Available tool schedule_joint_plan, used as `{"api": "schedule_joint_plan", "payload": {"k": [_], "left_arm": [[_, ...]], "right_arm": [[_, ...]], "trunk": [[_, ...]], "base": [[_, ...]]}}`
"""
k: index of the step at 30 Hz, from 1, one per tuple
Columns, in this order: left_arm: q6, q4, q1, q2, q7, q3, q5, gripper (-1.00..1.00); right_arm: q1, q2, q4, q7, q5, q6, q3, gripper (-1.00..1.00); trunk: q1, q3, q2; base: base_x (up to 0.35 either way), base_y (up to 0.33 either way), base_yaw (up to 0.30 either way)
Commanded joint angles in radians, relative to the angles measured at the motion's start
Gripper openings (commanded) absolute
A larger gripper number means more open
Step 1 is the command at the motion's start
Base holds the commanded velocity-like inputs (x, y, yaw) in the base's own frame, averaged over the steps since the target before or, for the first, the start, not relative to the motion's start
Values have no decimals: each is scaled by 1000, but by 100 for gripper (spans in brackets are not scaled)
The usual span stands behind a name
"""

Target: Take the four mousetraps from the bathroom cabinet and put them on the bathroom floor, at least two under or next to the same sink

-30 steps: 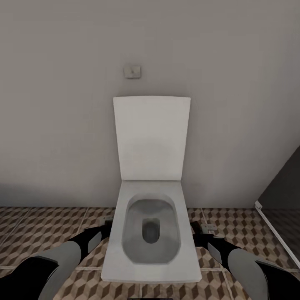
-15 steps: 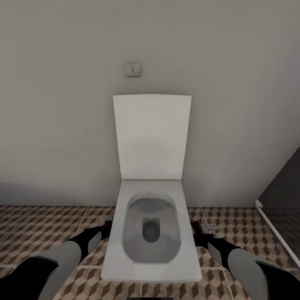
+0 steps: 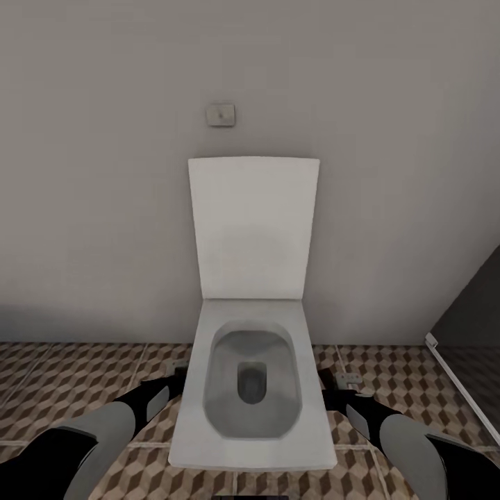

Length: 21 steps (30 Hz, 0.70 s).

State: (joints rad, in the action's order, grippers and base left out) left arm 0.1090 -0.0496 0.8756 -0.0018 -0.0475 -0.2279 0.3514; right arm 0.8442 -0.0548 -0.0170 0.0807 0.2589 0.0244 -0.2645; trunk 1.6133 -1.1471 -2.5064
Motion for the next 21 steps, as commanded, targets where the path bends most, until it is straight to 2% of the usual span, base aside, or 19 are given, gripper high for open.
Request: {"api": "schedule_joint_plan", "payload": {"k": [1, 21], "left_arm": [[5, -1, 0, 0, -2, -8, 8, -100], [6, -1, 0, 0, -2, -8, 8, -100]], "right_arm": [[1, 0, -1, 2, 8, 2, -9, -100], [1, 0, 0, 2, 8, 2, -10, -100]], "trunk": [[0, -1, 0], [0, -6, 0]], "base": [[0, 0, 0], [0, 0, 0]]}}
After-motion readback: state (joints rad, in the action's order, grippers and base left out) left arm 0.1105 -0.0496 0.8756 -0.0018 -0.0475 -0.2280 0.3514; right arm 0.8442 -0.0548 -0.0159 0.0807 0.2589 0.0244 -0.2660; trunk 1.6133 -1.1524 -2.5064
